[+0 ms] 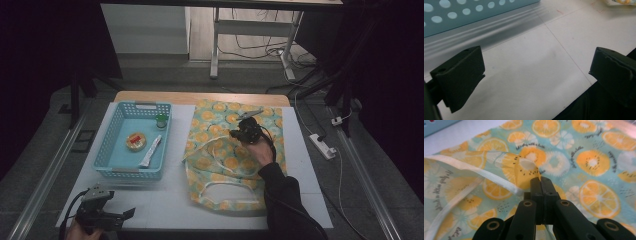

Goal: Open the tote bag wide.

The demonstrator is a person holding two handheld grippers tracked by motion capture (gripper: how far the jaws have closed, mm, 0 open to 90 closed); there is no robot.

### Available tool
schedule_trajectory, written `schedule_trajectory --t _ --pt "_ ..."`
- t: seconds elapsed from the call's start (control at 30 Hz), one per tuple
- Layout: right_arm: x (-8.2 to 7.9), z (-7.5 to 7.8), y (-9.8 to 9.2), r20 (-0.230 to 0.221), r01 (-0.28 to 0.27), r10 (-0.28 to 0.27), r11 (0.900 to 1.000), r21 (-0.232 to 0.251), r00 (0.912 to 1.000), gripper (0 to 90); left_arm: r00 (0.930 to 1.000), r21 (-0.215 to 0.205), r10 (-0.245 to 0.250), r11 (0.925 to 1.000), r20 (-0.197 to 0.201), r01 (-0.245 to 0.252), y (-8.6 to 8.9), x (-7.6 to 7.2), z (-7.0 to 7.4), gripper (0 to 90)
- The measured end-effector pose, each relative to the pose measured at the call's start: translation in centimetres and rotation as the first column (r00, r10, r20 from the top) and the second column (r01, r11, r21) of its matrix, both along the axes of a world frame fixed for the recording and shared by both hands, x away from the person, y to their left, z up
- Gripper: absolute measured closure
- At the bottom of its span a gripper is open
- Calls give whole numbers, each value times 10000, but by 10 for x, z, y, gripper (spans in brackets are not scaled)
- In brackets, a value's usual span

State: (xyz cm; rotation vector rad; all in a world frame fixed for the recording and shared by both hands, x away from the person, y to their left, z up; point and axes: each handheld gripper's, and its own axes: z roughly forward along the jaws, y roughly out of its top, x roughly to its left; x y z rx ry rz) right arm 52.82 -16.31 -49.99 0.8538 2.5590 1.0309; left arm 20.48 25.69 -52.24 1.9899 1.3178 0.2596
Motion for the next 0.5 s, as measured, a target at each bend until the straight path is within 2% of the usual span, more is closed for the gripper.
schedule_trajectory --t 0.1,0.13,0.27,0.37,0.43,0.5 --pt "1 -6 0 -55 -13 12 9999 -126 10000 892 10000 7 -11 10000 -7 11 0 0 0 0" --pt "1 -11 2 -171 2 -8 9994 -351 9999 876 10000 14 -15 10000 -8 15 0 0 0 0" --pt "1 -13 2 -259 88 -98 9992 -402 9996 826 10000 44 -23 10000 2 23 0 0 0 0" --pt "0 -9 1 -213 208 -213 9995 -220 9995 738 10000 48 -17 10000 11 17 0 0 0 0" --pt "-3 1 -2 -29 319 -318 9993 169 9995 649 10000 41 -11 10000 17 11 0 0 0 0" --pt "-4 4 -3 -35 346 -345 9991 260 9994 621 10000 38 -6 10000 16 6 0 0 0 0"
